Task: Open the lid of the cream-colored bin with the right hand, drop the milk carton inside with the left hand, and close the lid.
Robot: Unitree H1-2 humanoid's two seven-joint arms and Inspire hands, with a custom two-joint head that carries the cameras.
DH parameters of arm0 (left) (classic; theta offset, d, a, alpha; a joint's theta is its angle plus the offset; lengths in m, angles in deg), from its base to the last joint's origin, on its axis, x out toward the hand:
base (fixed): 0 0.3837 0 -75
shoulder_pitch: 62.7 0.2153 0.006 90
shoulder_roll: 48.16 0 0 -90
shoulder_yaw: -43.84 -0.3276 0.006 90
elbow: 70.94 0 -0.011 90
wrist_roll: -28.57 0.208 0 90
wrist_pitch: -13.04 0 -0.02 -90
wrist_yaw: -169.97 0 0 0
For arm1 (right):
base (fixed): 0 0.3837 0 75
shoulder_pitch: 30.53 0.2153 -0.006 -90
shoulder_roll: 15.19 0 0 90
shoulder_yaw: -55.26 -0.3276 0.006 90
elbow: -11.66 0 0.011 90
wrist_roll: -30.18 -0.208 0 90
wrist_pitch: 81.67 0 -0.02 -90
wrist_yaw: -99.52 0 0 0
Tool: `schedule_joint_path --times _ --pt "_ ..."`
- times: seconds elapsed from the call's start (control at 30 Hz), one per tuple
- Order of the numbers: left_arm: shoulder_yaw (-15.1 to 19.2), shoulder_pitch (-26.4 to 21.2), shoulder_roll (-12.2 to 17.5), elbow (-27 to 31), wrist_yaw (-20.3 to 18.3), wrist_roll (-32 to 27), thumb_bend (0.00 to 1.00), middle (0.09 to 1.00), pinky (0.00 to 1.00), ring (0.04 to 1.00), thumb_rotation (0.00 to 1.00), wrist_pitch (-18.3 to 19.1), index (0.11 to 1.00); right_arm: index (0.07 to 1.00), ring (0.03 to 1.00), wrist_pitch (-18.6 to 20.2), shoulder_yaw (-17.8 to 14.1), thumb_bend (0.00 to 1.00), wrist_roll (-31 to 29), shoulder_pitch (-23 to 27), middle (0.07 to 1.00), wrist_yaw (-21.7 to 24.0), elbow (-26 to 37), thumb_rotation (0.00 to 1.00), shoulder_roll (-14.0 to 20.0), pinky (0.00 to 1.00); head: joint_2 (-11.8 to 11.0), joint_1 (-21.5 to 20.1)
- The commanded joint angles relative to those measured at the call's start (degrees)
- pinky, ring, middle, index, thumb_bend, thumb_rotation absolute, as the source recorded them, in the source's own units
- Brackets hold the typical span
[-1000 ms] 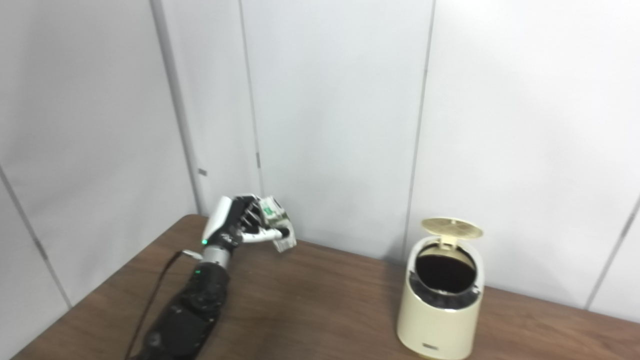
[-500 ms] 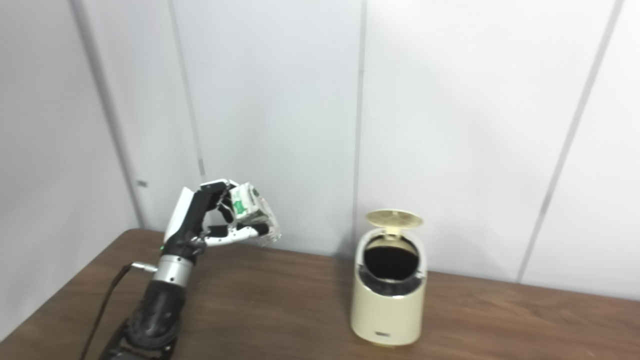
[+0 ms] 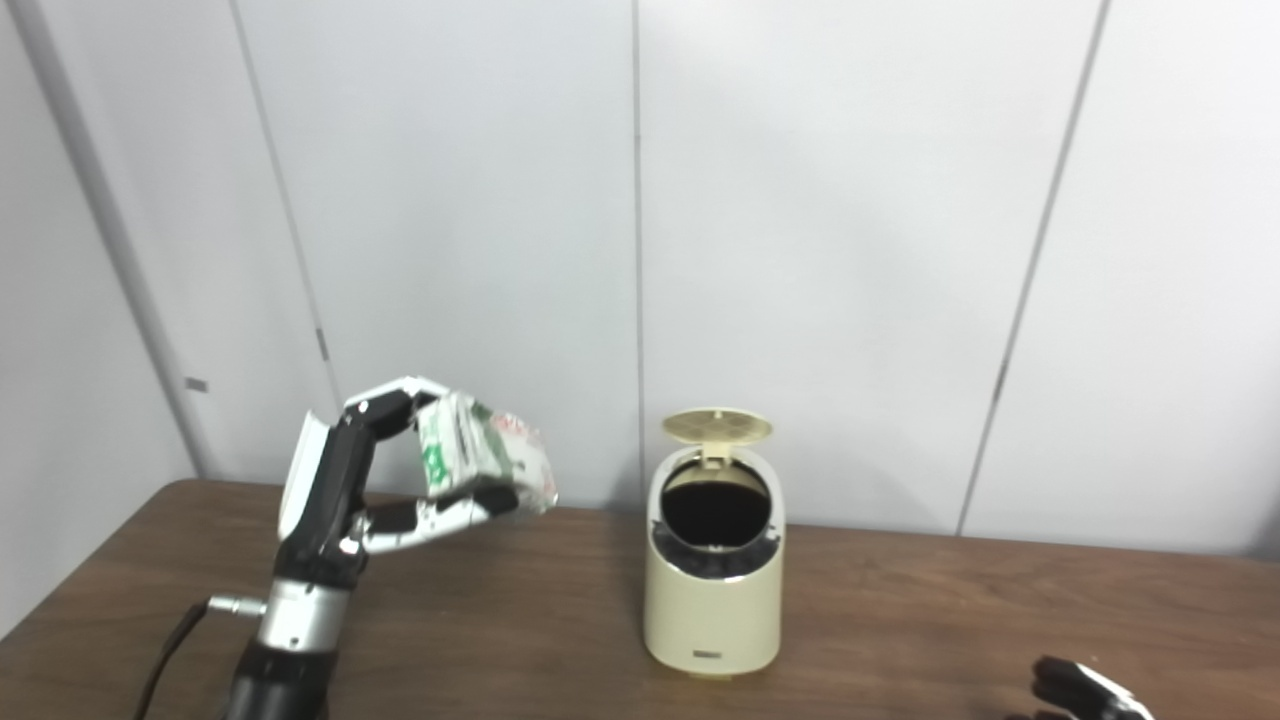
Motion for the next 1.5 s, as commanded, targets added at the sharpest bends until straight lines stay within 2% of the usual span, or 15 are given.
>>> schedule_joint_path --times 0.0,0.07,0.1,0.2,0.33,0.6,0.8,1.0,1.13,1.37,1.47 --pt "-0.37 -2.11 -1.02 1.64 1.08 0.59 0.50 0.473 0.33 0.436 0.00 -3.78 0.499 0.672 0.697 -0.43 0.54 0.20 0.11 -1.05 0.703 -0.50 -1.83 0.21 -0.86 0.63 -0.03 -0.09" --pt "-1.03 -1.63 -2.37 1.74 1.14 1.02 0.50 0.471 0.33 0.438 0.00 -4.11 0.499 0.685 0.714 1.05 0.89 0.19 0.05 -1.39 0.717 -0.51 -0.36 0.07 -1.56 0.65 0.15 -0.68" --pt "-1.52 -1.47 -2.87 1.64 1.25 1.04 0.50 0.470 0.33 0.437 0.00 -4.20 0.502 0.684 0.713 1.53 0.96 0.18 0.08 -1.49 0.714 -0.62 0.10 0.04 -1.83 0.65 0.15 -0.68" --pt "-2.90 -1.36 -3.67 0.81 1.76 0.52 0.50 0.473 0.33 0.428 0.00 -4.35 0.510 0.678 0.708 2.58 1.12 0.19 0.68 -1.60 0.707 -0.92 0.82 0.04 -2.12 0.66 0.07 -1.23" --pt "-5.77 -1.81 -4.72 -1.60 5.76 4.53 0.50 0.476 0.30 0.407 0.00 -4.36 0.528 0.680 0.717 1.86 1.47 0.19 0.75 -1.63 0.710 -0.94 0.66 0.00 -1.79 0.67 0.10 -1.82" --pt "-13.50 -5.72 -4.18 -8.65 14.06 7.39 0.50 0.489 0.31 0.420 0.00 -4.36 0.506 0.675 0.708 1.11 1.80 0.20 -0.11 -1.90 0.702 -1.30 0.60 0.00 -2.26 0.66 0.38 -3.91" --pt "-20.64 -10.75 -2.87 -16.80 24.17 10.85 0.50 0.489 0.31 0.426 0.00 -4.37 0.492 0.678 0.709 1.37 1.81 0.22 -0.68 -2.10 0.706 -1.67 0.52 0.00 -2.81 0.67 0.73 -5.09" --pt "-26.63 -14.71 -2.21 -25.70 29.33 10.37 0.50 0.484 0.29 0.412 0.00 -4.37 0.508 0.676 0.702 1.17 1.92 0.24 -0.45 -2.29 0.704 -2.12 0.47 0.00 -3.37 0.65 1.02 -5.95" --pt "-28.41 -16.36 -2.24 -29.99 32.53 10.77 0.50 0.485 0.29 0.410 0.00 -4.37 0.508 0.677 0.703 0.33 2.07 0.24 -0.19 -2.45 0.703 -2.14 0.19 0.00 -3.44 0.65 1.24 -6.36" --pt "-31.21 -18.38 -1.57 -33.70 35.65 9.07 0.50 0.489 0.30 0.415 0.00 -4.37 0.501 0.683 0.703 0.02 2.32 0.23 -0.33 -2.66 0.703 -1.84 0.02 0.00 -3.31 0.65 1.31 -6.64" --pt "-33.59 -19.80 -0.52 -35.74 39.33 12.22 0.50 0.486 0.30 0.413 0.00 -4.37 0.505 0.685 0.707 0.78 2.38 0.24 -0.39 -2.81 0.706 -1.72 0.31 0.00 -3.26 0.66 1.34 -6.65"
